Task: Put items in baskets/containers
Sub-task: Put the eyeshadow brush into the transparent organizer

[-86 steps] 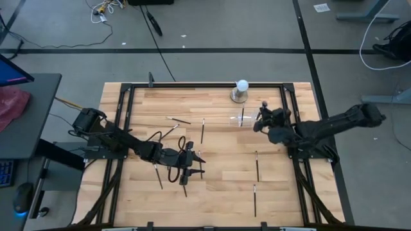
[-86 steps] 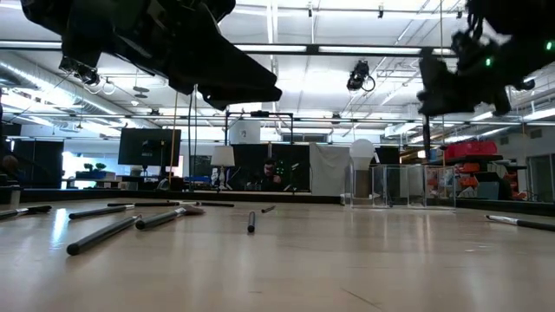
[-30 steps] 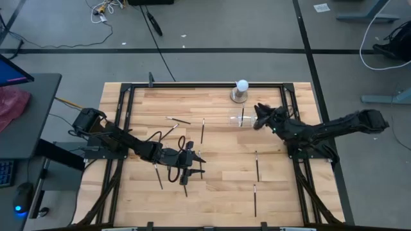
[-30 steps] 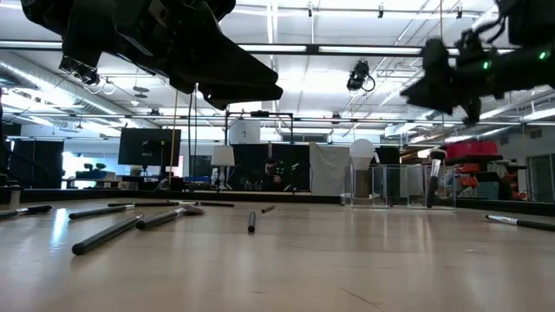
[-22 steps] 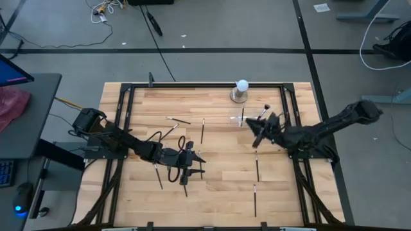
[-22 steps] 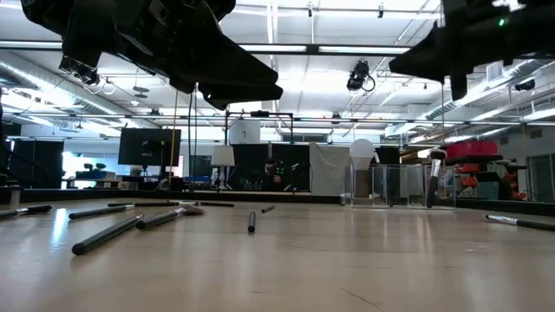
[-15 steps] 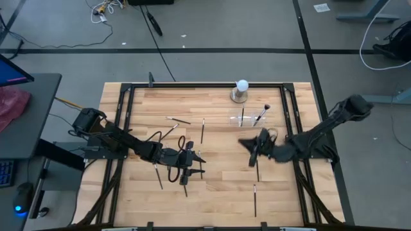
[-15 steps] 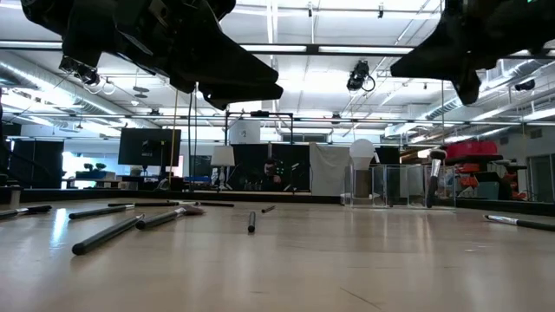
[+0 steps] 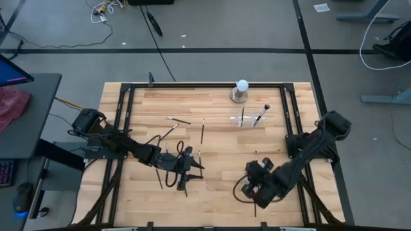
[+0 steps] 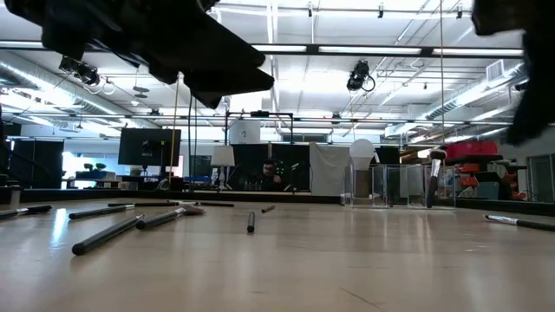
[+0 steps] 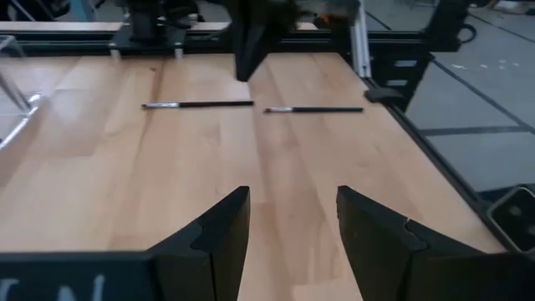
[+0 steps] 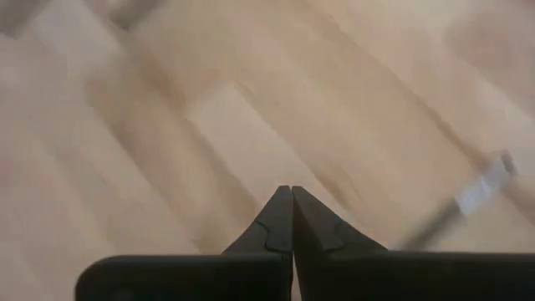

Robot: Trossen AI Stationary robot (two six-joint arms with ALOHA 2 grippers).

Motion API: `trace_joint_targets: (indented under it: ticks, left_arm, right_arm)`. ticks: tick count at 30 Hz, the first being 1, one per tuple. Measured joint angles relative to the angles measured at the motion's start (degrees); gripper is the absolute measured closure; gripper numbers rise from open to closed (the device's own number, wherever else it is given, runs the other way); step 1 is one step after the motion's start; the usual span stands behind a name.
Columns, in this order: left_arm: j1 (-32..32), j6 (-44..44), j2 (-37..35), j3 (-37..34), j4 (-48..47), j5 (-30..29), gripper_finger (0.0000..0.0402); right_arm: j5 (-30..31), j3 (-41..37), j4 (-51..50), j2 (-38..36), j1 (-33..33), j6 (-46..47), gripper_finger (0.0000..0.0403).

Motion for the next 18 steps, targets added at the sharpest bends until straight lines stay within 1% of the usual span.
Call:
trace_joint_targets:
  ticks: [3,6,9,13,16,18]
  left_arm:
    - [-1.03,0.00,0.00,0.00,0.02,-0.02,0.0220]
    - [-1.79,0.00,0.00,0.00,0.05,0.00,0.0220]
    - [-2.46,0.20,0.00,0.00,0.04,-0.01,0.0220]
    - [-2.72,1.45,0.00,0.00,0.07,0.00,0.0220]
    - [-2.68,2.00,0.00,0.00,0.00,-0.02,0.0220]
    - [-2.45,2.84,0.00,0.00,0.02,-0.01,0.0220]
  right_arm:
    - [-0.51,-0.37,-3.64,1.91,1.18,8.25,0.0400]
    - [-0.52,-1.95,-7.58,2.17,1.58,16.87,0.0379]
    - [0.72,-5.01,-9.09,1.73,1.93,21.97,0.0338]
    - [1.61,-10.76,-9.07,1.63,1.97,27.61,0.0268]
    - [3.29,-14.68,-4.71,1.63,1.97,28.44,0.0221]
    - [5.15,-16.69,-0.56,1.59,1.96,28.35,0.0200]
